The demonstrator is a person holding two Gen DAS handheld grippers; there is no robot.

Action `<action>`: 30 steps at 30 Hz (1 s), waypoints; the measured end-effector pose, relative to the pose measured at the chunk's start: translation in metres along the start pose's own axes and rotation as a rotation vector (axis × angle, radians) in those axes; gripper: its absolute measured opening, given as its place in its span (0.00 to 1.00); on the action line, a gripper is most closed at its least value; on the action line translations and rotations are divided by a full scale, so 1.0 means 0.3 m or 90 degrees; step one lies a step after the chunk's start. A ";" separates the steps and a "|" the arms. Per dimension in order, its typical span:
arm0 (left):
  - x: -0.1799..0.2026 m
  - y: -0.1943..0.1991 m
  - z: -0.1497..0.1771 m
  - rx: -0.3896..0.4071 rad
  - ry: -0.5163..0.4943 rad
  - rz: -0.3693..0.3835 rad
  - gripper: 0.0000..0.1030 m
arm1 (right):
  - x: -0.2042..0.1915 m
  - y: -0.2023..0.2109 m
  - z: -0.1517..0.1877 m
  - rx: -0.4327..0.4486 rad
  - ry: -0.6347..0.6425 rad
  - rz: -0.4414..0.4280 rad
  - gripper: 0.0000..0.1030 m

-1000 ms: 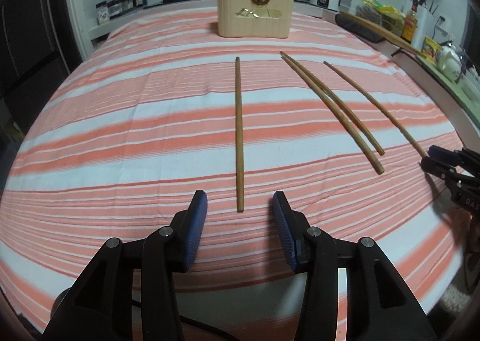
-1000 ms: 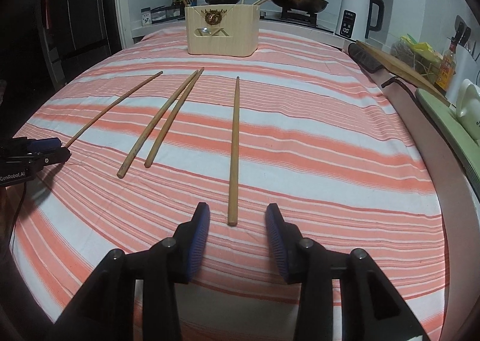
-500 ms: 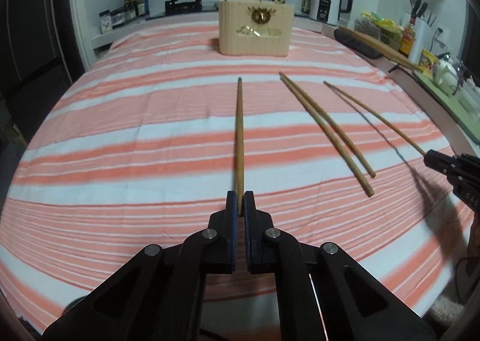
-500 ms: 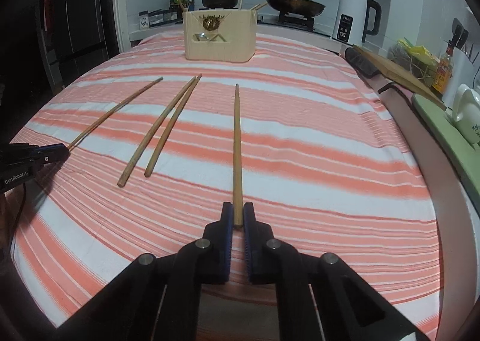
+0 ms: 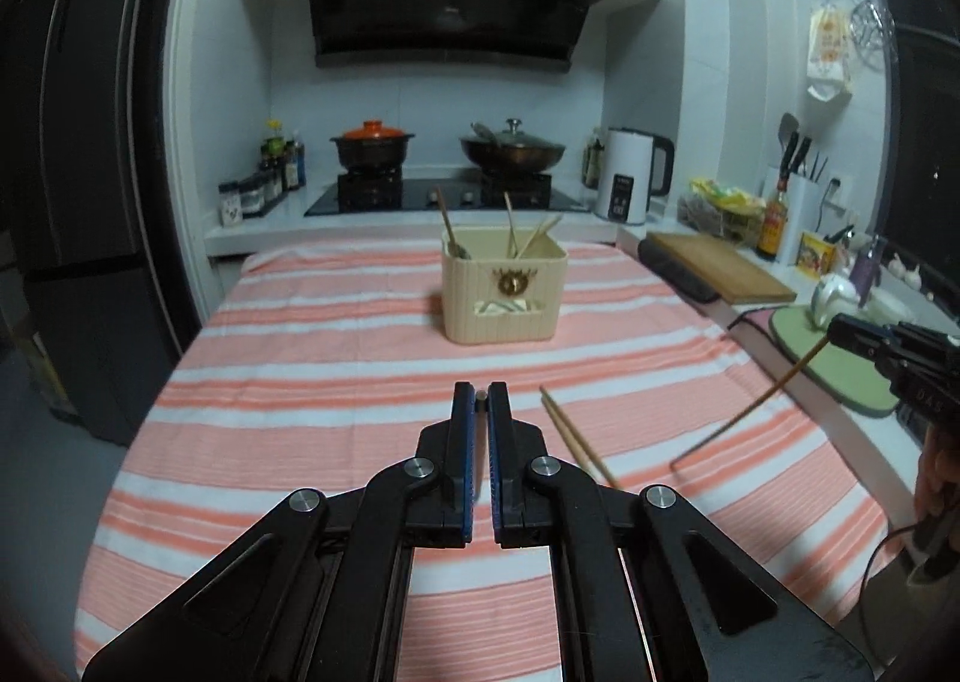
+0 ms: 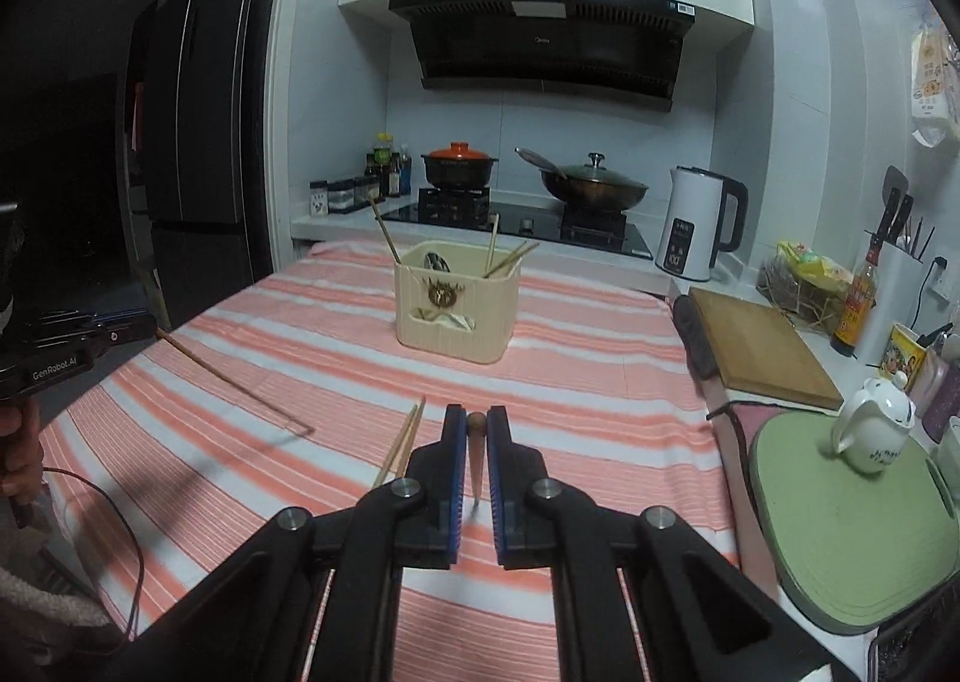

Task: Organize utensils
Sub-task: 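Carry both chopsticks to the cream holder and lower them in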

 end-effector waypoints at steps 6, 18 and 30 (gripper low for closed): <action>0.010 0.034 -0.061 0.029 -0.001 0.015 0.02 | 0.005 0.043 -0.036 0.013 -0.026 -0.025 0.07; 0.023 0.011 -0.107 0.031 0.014 0.040 0.02 | 0.012 0.069 -0.100 0.036 -0.049 -0.043 0.07; 0.013 -0.085 -0.192 0.008 0.033 0.070 0.02 | -0.013 0.010 -0.227 0.062 -0.050 -0.054 0.07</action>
Point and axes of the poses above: each gripper's, at about its wrist camera, not at the fingertips, and y roughly against the way its jaws point, x to its right, z to its underside, the point moved 4 cm from there along -y, roughly the way its jaws point, and after that the axes turned 14 degrees about z, right-handed, at the moved point
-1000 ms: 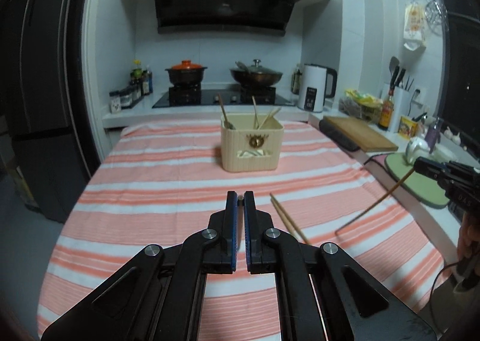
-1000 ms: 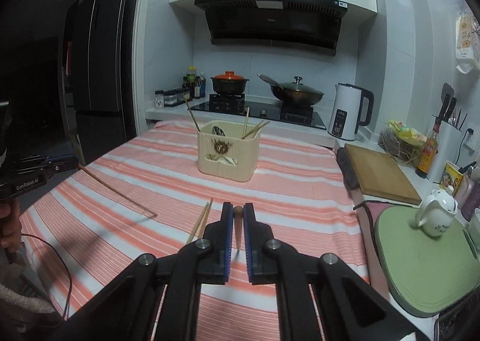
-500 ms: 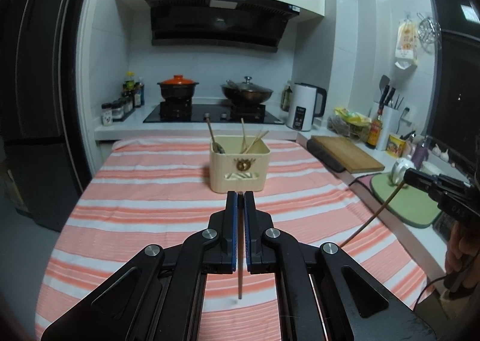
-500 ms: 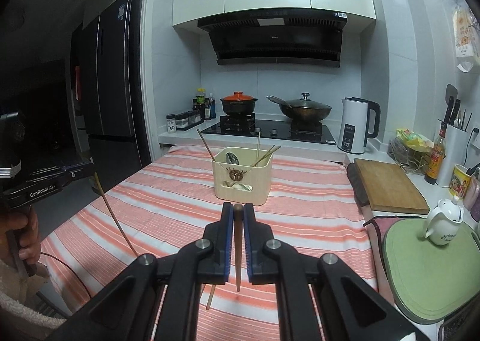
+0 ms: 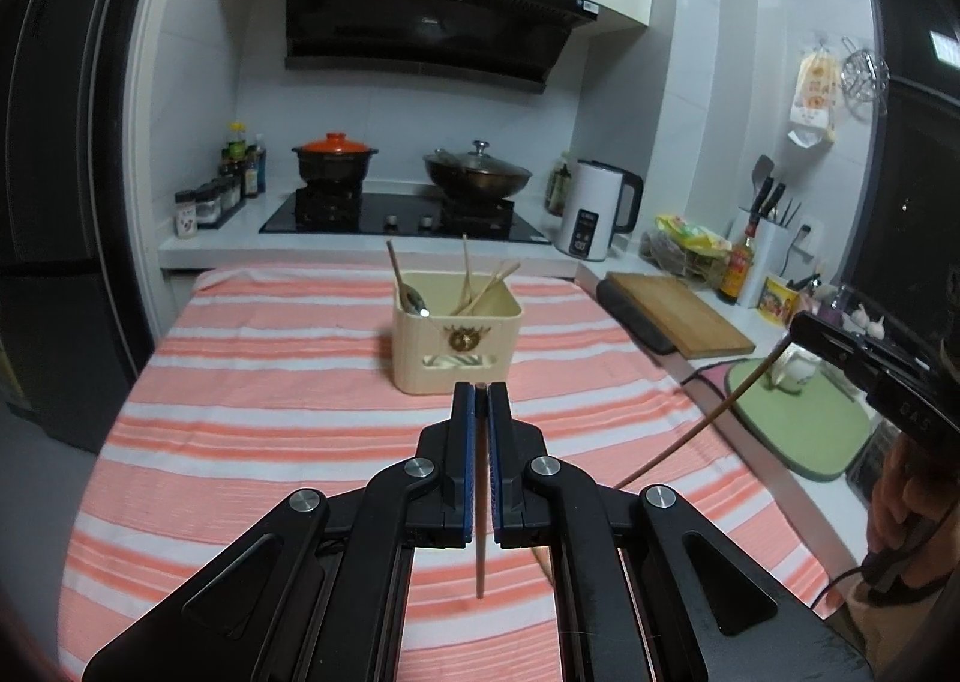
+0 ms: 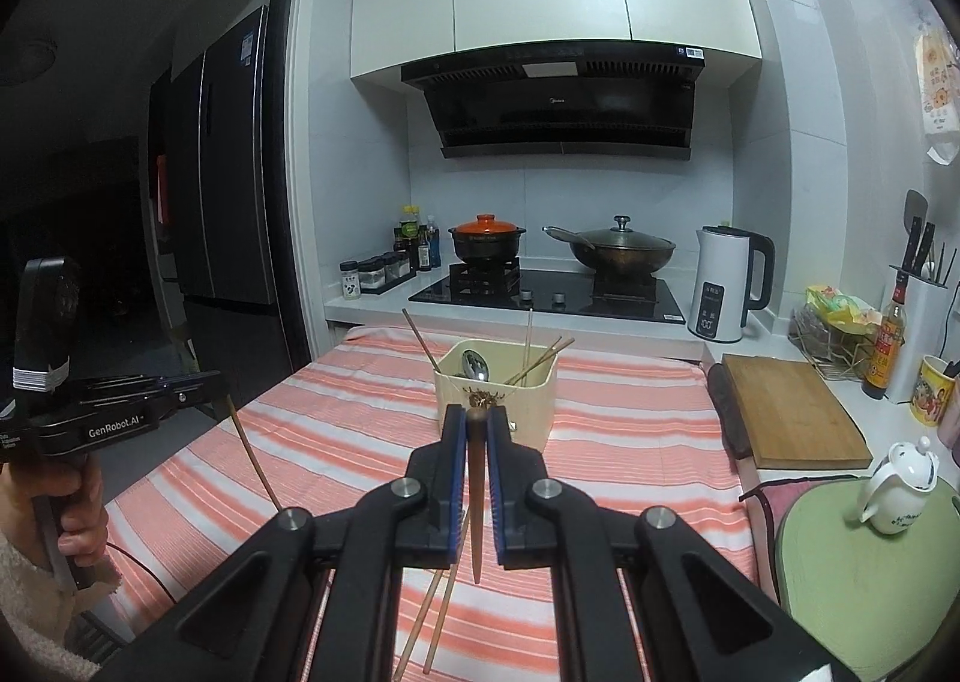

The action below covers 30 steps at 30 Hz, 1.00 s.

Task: Organize utensils
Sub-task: 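Carry both chopsticks to the cream holder and lower them in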

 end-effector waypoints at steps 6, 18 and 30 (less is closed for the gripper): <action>-0.023 -0.058 -0.086 0.001 0.006 0.019 0.02 | -0.013 -0.088 -0.068 0.003 0.004 -0.010 0.07; -0.061 -0.174 -0.432 0.092 -0.016 0.017 0.02 | -0.019 -0.281 -0.261 0.050 0.019 -0.004 0.07; -0.191 -0.466 -0.576 0.159 -0.033 -0.057 0.02 | -0.019 -0.583 -0.418 0.089 0.002 0.020 0.07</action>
Point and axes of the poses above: each gripper's, at about its wrist camera, not at the fingertips, and y roughly against the way its jaws point, x to its right, z to its underside, the point moved 4 cm from there along -y, roughly the way its jaws point, and after that the axes turned 14 degrees about z, right-handed, at the moved point
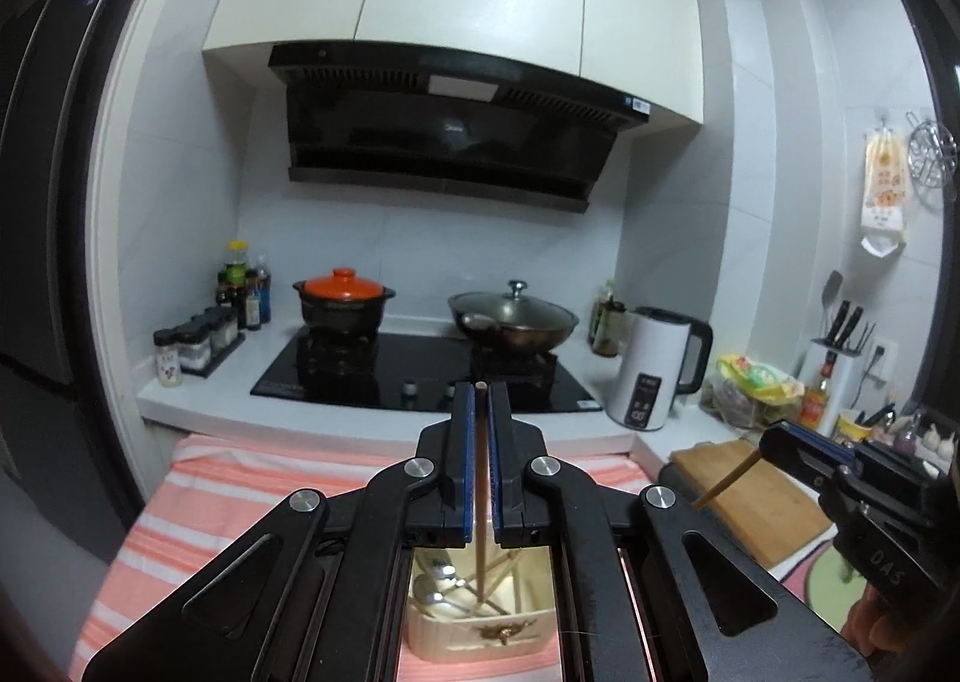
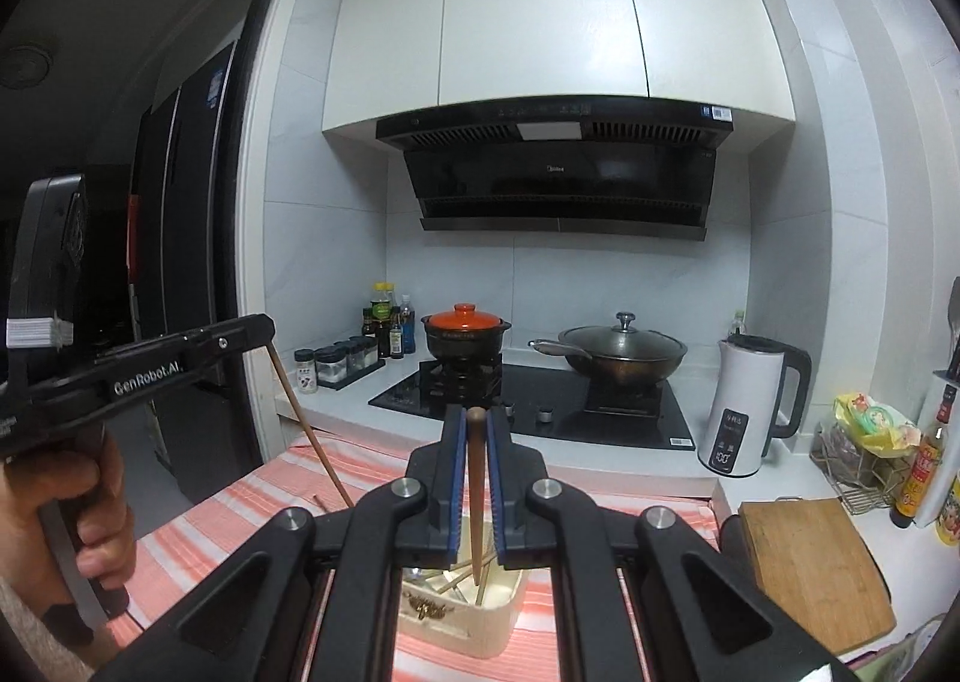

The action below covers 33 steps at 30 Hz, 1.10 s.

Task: Organize utensils
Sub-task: 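Carry both chopsticks to the cream holder and lower them in, then open both tools to release the chopsticks into the holder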

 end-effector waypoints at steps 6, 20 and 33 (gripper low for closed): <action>-0.104 -0.169 0.122 -0.087 0.052 -0.005 0.02 | -0.026 -0.231 0.097 -0.106 0.002 -0.012 0.07; -0.174 -0.214 0.234 -0.180 0.097 -0.015 0.73 | -0.028 -0.427 0.181 -0.207 -0.040 -0.044 0.47; -0.060 0.161 0.453 -0.250 -0.043 -0.127 1.00 | 0.068 0.021 0.182 -0.090 0.011 0.009 0.64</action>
Point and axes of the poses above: each gripper's, at about its wrist camera, not at the fingertips, and y roughly against the way its jaws point, x to its right, z to its underside, the point moved 4 cm from there along -y, roughly the way its jaws point, and after that the axes turned 14 degrees about z, right-handed, at the moved point
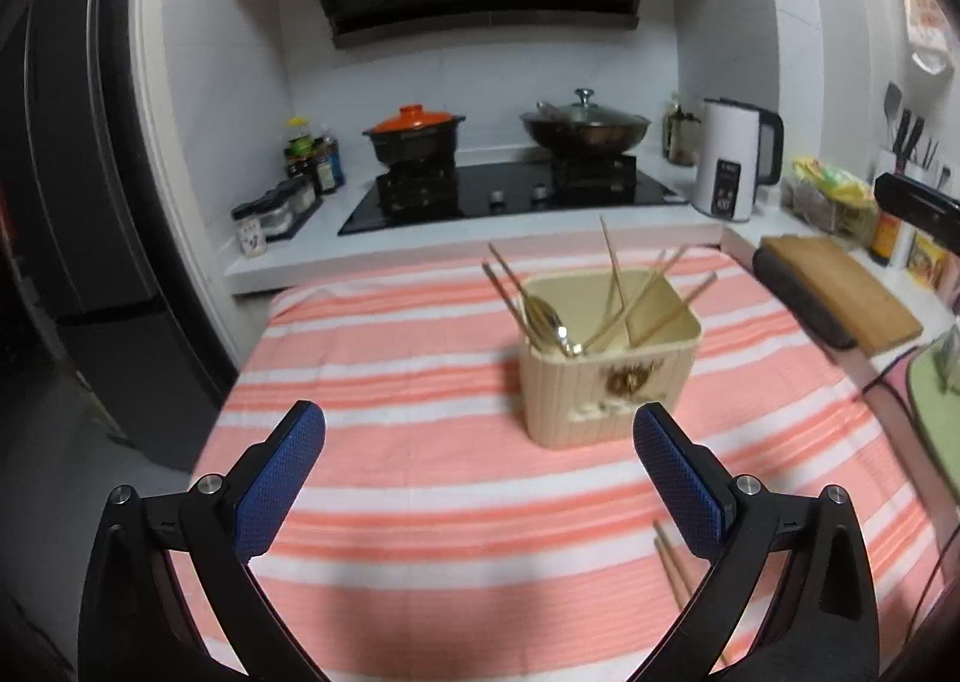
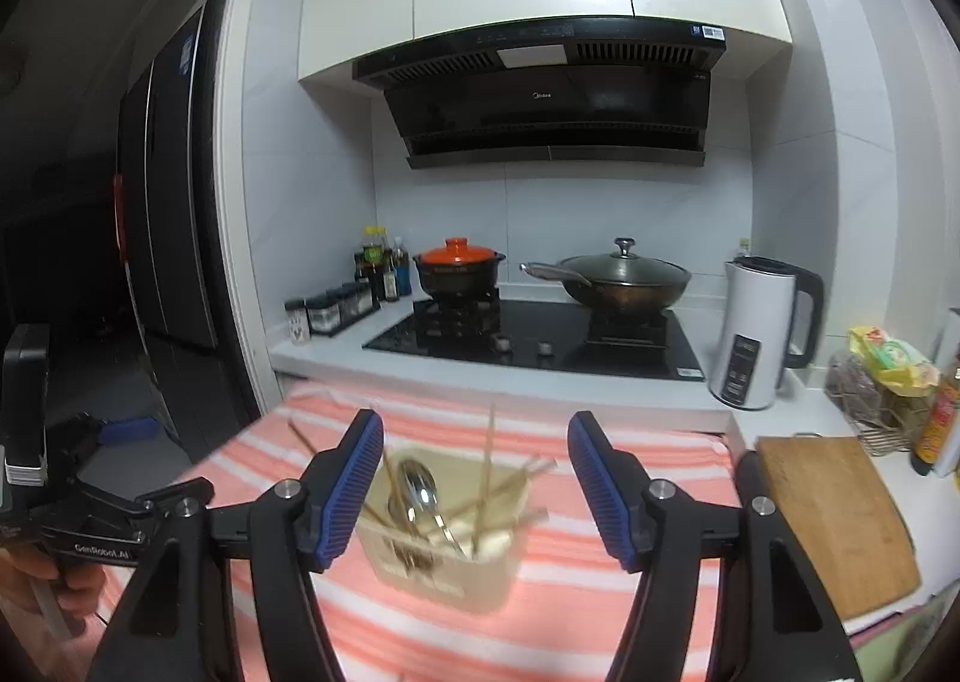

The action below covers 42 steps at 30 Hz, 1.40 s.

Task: Organize utensils
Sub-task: 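Open both tools to release the chopsticks into the holder, then move both tools back over the last two chopsticks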

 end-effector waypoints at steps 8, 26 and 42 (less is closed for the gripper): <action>0.117 0.072 0.447 -0.099 0.004 -0.009 0.99 | 0.093 0.195 0.482 -0.123 0.028 0.059 0.64; 0.453 0.027 0.773 -0.205 0.039 0.178 0.99 | 0.055 0.413 0.974 -0.252 0.022 0.064 0.64; 0.416 -0.012 0.777 -0.182 0.040 0.114 0.04 | 0.073 0.429 0.960 -0.237 0.029 0.089 0.64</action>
Point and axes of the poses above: each gripper's, at about its wrist camera, not at the fingertips, and y roughly against the way its jaws point, x to its right, z to its underside, the point moved 4 cm from there along -y, roughly the way its jaws point, and after that the axes turned 14 degrees about z, right-handed, at the moved point
